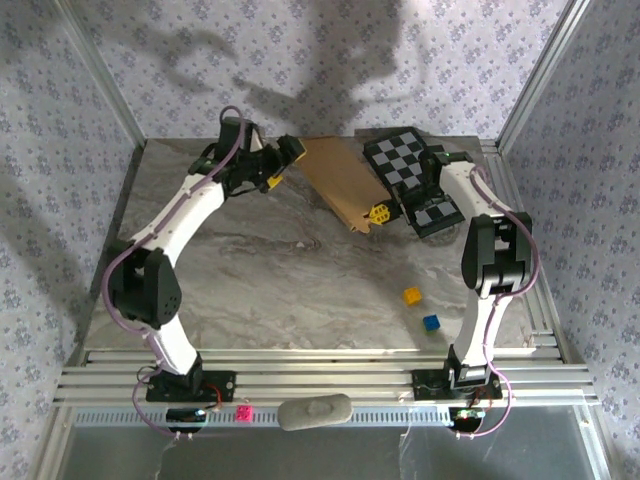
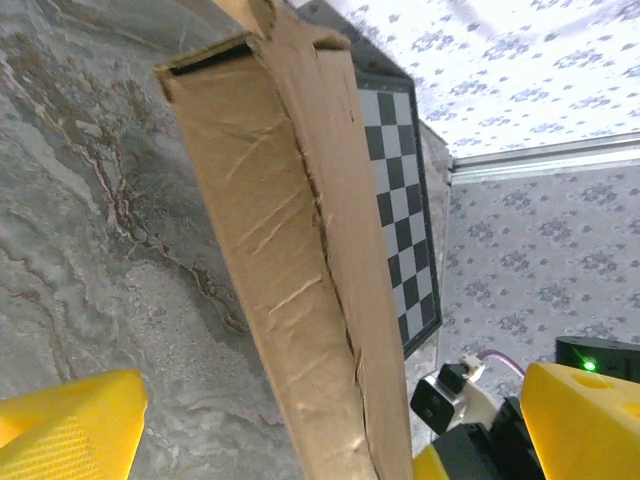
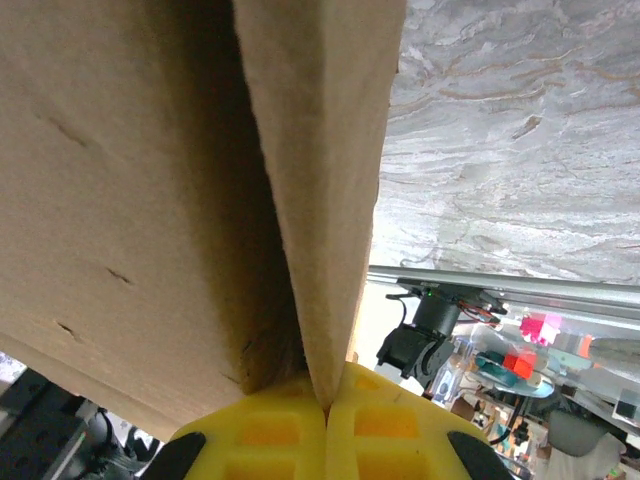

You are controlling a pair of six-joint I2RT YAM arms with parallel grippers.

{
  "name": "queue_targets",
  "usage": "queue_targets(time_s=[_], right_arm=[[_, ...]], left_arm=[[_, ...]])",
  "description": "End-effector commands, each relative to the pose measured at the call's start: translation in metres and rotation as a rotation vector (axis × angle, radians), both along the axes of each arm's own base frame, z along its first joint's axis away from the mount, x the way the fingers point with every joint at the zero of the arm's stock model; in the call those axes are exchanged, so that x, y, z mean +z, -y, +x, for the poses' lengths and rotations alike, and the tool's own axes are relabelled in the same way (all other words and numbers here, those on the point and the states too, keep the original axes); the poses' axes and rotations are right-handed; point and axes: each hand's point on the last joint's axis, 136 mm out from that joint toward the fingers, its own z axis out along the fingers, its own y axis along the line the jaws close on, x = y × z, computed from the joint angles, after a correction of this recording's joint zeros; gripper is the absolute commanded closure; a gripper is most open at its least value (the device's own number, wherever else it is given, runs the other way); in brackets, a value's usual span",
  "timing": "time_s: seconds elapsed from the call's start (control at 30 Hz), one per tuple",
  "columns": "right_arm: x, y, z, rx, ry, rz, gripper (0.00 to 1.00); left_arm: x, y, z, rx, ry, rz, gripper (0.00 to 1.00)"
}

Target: Fold the paper box

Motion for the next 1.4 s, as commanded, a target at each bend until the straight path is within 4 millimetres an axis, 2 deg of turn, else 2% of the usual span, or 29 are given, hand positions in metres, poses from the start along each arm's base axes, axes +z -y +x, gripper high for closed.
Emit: queue_targets(time_s=[0.0,0.07,0.2,0.43,0.77,1.03,1.07,1.2,1.3,1.37], right_arm=[[0.029,-0.008,-0.003,0.003,0.033,0.049,1.0],[0.031,-0.01,-0.004,0.007,0.034,0.053,1.0],[0.034,-0.013,-0.005,0.008,0.033,0.066,1.0],[0.037,-0.02,-0.005,0.009,0.029,0.089,1.0],[0.043,-0.028,-0.003,0.012,0.023,0.116,1.0],[0.046,-0.027,-0.002,0.0,0.027,0.115,1.0],[0.047,-0.027,0.0,-0.001,0.037,0.114,0.95],[0.06,-0.018,0.01,0.01,0.137,0.074,0.6],[0.08,-0.006,0.025,0.041,0.322,0.014,0.47],[0.097,-0.001,0.035,0.067,0.476,-0.008,0.45]], left_arm=[[-0.018,0.01,0.004,-0.012,-0.037,0.003,0.05],[-0.026,0.011,0.011,0.013,-0.025,-0.016,0.06],[-0.029,0.018,0.028,0.032,0.001,-0.045,0.08],[-0.046,0.022,0.037,0.085,-0.007,-0.097,0.19],[-0.043,0.023,0.041,0.126,0.018,-0.149,0.32],[-0.037,0.013,0.029,0.142,-0.029,-0.101,0.44],[-0.037,0.01,0.027,0.146,-0.04,-0.088,0.44],[-0.036,-0.008,0.014,0.17,-0.104,-0.018,0.48],[-0.04,-0.033,-0.006,0.208,-0.229,0.078,0.52],[-0.043,-0.051,-0.022,0.236,-0.316,0.137,0.52]])
